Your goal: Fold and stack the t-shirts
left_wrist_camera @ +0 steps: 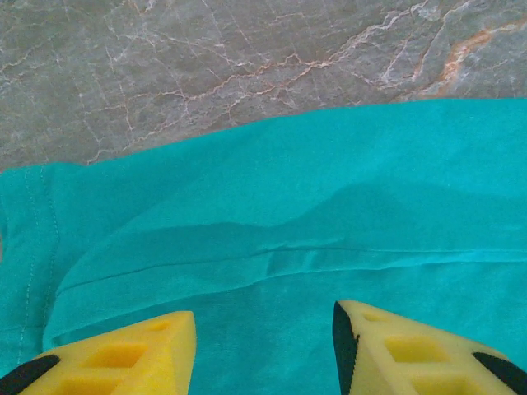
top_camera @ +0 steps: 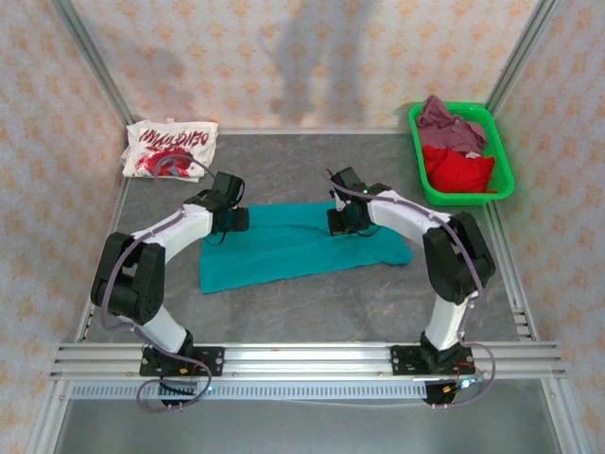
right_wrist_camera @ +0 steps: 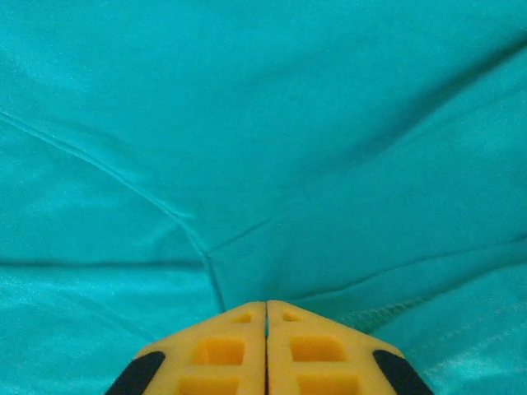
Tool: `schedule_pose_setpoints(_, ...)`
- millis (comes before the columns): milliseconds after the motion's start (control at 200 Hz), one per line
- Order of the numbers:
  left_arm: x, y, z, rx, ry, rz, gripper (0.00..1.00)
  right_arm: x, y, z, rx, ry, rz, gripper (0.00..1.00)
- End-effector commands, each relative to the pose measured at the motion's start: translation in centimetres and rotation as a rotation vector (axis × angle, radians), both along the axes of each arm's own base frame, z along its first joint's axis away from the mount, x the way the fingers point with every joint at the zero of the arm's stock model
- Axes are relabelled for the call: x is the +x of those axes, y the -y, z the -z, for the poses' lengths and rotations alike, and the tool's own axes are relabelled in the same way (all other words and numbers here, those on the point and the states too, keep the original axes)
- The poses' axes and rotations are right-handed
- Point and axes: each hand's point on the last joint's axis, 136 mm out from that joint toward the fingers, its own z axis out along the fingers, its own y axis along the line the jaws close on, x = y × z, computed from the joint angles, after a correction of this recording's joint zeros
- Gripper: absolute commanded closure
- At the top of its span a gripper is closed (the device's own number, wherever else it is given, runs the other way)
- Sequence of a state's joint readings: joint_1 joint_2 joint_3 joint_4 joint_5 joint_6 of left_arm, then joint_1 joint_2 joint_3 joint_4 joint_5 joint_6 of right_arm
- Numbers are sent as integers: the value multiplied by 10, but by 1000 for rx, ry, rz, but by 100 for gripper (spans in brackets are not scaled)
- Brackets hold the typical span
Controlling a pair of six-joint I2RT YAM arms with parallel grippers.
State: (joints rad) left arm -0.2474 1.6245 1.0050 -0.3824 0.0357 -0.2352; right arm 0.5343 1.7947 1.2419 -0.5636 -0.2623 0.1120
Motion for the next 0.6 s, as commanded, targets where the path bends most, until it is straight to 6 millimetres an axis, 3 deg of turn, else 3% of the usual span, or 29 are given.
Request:
schedule_pose_setpoints(0, -3, -7, 8, 45, -22, -13, 52, -23, 24, 2, -68, -31, 53, 89)
schedule_pose_setpoints(145, 0, -5, 8, 38, -27, -17, 52, -44, 29, 4, -46, -70, 59, 79)
schedule_pose_setpoints(235, 4, -3, 2, 25, -18, -22, 52, -41, 29, -8, -28, -44, 78, 68)
schedule_pose_setpoints(495, 19, 7, -22, -18, 25, -13, 52, 21, 57, -31, 179, 34, 386, 64)
schedule_pose_setpoints(596, 19, 7, -23, -20, 28, -7, 52, 41, 55, -35, 138, 44, 366, 71)
